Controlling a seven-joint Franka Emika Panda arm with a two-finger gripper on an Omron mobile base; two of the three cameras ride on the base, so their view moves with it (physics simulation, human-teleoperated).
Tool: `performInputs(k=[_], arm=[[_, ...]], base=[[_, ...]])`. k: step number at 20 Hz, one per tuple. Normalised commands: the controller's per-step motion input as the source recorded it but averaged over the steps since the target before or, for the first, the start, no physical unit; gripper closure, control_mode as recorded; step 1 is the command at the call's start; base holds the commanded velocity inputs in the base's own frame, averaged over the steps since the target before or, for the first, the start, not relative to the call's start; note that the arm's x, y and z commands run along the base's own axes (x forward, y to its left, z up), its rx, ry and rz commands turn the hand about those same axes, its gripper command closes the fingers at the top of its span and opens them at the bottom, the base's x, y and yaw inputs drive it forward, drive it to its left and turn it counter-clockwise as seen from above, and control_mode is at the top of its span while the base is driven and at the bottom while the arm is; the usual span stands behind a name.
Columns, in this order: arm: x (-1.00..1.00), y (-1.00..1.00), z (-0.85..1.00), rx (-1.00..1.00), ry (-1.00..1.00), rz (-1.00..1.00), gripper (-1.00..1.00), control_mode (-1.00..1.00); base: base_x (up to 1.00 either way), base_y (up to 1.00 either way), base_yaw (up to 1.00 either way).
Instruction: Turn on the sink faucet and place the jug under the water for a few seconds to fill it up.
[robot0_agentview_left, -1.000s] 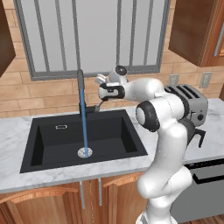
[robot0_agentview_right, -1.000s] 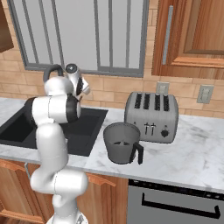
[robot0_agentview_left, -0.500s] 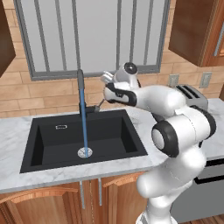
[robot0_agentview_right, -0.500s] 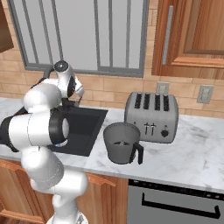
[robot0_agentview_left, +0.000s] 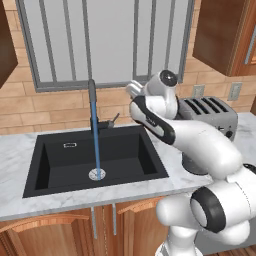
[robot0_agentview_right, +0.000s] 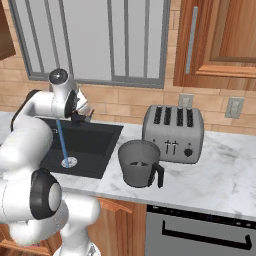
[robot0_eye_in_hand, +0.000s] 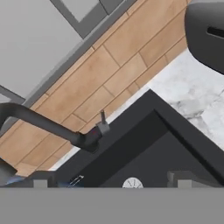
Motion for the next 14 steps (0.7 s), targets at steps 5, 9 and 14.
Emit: performInputs(k=[5,9,14], arm=[[-1.00,-0.20,0.37,0.00,0.00,-0.01,-1.00,-1.00],[-1.00,-0.29,0.21,0.00,0.03,0.00,-1.00,-1.00],[-1.00,-0.27,0.14,0.00,0.05,0.01,-1.00,-1.00]], base=[[0.00,0.00,0.00],[0.00,0.00,0.00],[0.00,0.00,0.00]])
